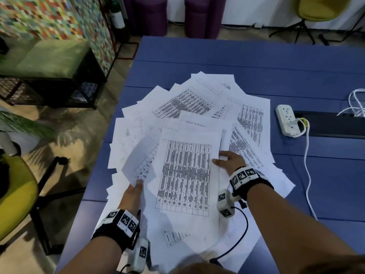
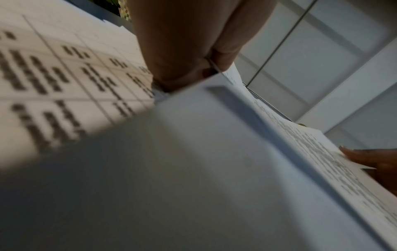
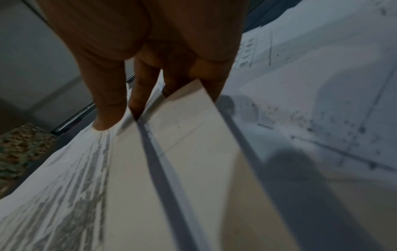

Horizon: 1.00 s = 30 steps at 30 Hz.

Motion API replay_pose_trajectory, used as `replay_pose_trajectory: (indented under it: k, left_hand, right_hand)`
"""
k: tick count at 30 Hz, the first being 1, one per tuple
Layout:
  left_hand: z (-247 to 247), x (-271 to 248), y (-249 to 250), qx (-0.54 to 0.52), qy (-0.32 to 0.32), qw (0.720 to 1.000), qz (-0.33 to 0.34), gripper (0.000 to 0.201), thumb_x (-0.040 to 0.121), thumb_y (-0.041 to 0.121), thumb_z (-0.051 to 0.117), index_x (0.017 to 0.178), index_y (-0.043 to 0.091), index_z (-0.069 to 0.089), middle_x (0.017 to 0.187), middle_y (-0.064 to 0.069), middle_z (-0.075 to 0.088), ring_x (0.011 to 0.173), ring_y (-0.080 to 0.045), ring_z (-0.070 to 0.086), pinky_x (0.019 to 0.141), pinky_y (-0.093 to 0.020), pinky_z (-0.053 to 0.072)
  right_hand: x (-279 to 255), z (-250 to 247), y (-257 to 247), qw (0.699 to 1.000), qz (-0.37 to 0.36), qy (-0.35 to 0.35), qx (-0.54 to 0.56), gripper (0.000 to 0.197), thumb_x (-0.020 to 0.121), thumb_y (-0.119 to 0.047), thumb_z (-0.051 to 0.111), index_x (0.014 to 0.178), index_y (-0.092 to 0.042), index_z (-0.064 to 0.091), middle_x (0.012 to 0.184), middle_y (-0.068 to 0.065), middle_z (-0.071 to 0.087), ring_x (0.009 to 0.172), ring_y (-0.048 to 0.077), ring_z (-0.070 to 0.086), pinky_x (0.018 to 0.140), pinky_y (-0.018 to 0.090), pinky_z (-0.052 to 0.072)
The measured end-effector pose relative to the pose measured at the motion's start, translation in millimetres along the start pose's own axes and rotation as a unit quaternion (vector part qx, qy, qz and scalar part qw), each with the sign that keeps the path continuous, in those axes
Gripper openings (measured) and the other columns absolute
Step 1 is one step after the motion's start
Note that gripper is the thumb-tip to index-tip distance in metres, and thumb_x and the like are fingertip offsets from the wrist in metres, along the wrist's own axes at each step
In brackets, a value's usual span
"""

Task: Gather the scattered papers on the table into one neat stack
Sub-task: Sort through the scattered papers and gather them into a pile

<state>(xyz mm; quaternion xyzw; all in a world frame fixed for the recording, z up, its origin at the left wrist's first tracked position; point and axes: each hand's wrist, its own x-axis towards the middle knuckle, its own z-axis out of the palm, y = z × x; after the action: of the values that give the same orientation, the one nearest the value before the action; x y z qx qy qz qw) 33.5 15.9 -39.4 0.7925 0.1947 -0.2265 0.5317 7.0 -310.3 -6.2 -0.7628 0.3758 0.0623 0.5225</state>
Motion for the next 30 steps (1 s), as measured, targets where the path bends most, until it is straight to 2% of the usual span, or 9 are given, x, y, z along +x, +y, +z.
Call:
replay_pose_trajectory:
  k: [3, 9, 12, 16, 19, 22, 26, 28, 30]
  left_hand:
    - [-1, 0, 3, 0.009, 0.006, 1.0, -0.013, 0.05, 0.104, 0.035, 0.039, 0.143, 0.005, 0.043, 0.147, -0.015, 0.045, 0.138, -0.03, 0.039, 0.115, -0.032, 0.023]
    - [3, -4, 9, -0.033, 0.027, 0.999, -0.019, 0.049, 0.104, 0.029, 0.043, 0.144, 0.001, 0.041, 0.148, -0.016, 0.043, 0.138, -0.031, 0.038, 0.112, -0.029, 0.023]
    - [3, 0, 8, -0.043, 0.03, 0.998, -0.033, 0.05, 0.103, 0.031, 0.045, 0.143, 0.001, 0.042, 0.146, -0.017, 0.045, 0.135, -0.035, 0.042, 0.115, -0.037, 0.027]
    - [3, -2, 5, -0.084, 0.025, 0.995, -0.038, 0.055, 0.1, 0.04, 0.049, 0.143, 0.006, 0.044, 0.144, -0.016, 0.049, 0.131, -0.034, 0.046, 0.115, -0.048, 0.031]
    - [3, -9, 13, -0.09, 0.018, 0.995, -0.038, 0.063, 0.096, 0.043, 0.054, 0.143, 0.005, 0.043, 0.145, -0.013, 0.047, 0.133, -0.032, 0.044, 0.116, -0.045, 0.028]
    - [1, -19, 22, -0.054, 0.028, 0.998, -0.031, 0.056, 0.101, 0.036, 0.047, 0.143, -0.001, 0.041, 0.147, -0.017, 0.043, 0.137, -0.034, 0.04, 0.114, -0.037, 0.027]
    - [-1, -19, 23, -0.037, 0.018, 0.998, -0.052, 0.059, 0.103, 0.039, 0.038, 0.142, -0.005, 0.041, 0.146, -0.025, 0.042, 0.134, -0.038, 0.042, 0.107, -0.036, 0.032]
    - [-1, -18, 24, -0.032, -0.004, 0.998, -0.059, 0.065, 0.102, 0.049, 0.032, 0.14, -0.002, 0.044, 0.143, -0.026, 0.046, 0.127, -0.038, 0.049, 0.102, -0.037, 0.039]
    - [-1, -13, 18, -0.037, -0.016, 0.998, -0.048, 0.073, 0.096, 0.064, 0.031, 0.128, 0.004, 0.057, 0.129, -0.023, 0.059, 0.12, -0.038, 0.055, 0.104, -0.045, 0.042]
  right_hand:
    - [1, 2, -5, 1.0, 0.012, 0.01, -0.008, 0.038, 0.078, -0.024, 0.077, 0.111, -0.007, 0.067, 0.11, 0.01, 0.067, 0.101, 0.023, 0.06, 0.09, 0.027, 0.045]
    - [0, -32, -13, 0.981, 0.015, 0.192, 0.015, 0.026, 0.084, -0.018, 0.07, 0.106, -0.005, 0.068, 0.099, 0.012, 0.066, 0.093, 0.027, 0.061, 0.082, 0.029, 0.047]
    - [-5, -62, -37, 0.962, -0.083, 0.26, -0.025, 0.016, 0.087, -0.013, 0.065, 0.101, -0.005, 0.065, 0.091, 0.008, 0.061, 0.084, 0.022, 0.057, 0.07, 0.022, 0.048]
    - [-26, -93, -95, 0.91, -0.282, 0.302, -0.043, 0.007, 0.09, -0.017, 0.059, 0.096, -0.014, 0.061, 0.083, 0.0, 0.057, 0.079, 0.017, 0.054, 0.071, 0.03, 0.048]
    - [-62, -100, -150, 0.861, -0.432, 0.267, 0.017, 0.02, 0.086, -0.005, 0.058, 0.088, -0.025, 0.053, 0.084, -0.017, 0.055, 0.08, -0.004, 0.051, 0.075, 0.016, 0.043]
    - [-90, -100, -192, 0.835, -0.508, 0.173, 0.123, 0.039, 0.078, 0.007, 0.056, 0.102, -0.023, 0.051, 0.102, -0.009, 0.057, 0.097, 0.001, 0.055, 0.088, 0.025, 0.046]
    - [-92, -95, -201, 0.843, -0.468, 0.074, 0.253, 0.058, 0.079, 0.012, 0.057, 0.128, -0.01, 0.034, 0.122, 0.014, 0.058, 0.107, 0.011, 0.06, 0.093, 0.029, 0.049]
    - [-81, -82, -188, 0.89, -0.369, 0.077, 0.258, 0.053, 0.083, 0.01, 0.059, 0.127, -0.009, 0.035, 0.098, 0.001, 0.068, 0.086, 0.002, 0.065, 0.079, 0.021, 0.051]
    - [-67, -65, -168, 0.943, -0.263, 0.079, 0.186, 0.048, 0.087, 0.006, 0.06, 0.13, 0.0, 0.039, 0.104, 0.006, 0.067, 0.087, 0.003, 0.065, 0.075, 0.014, 0.049]
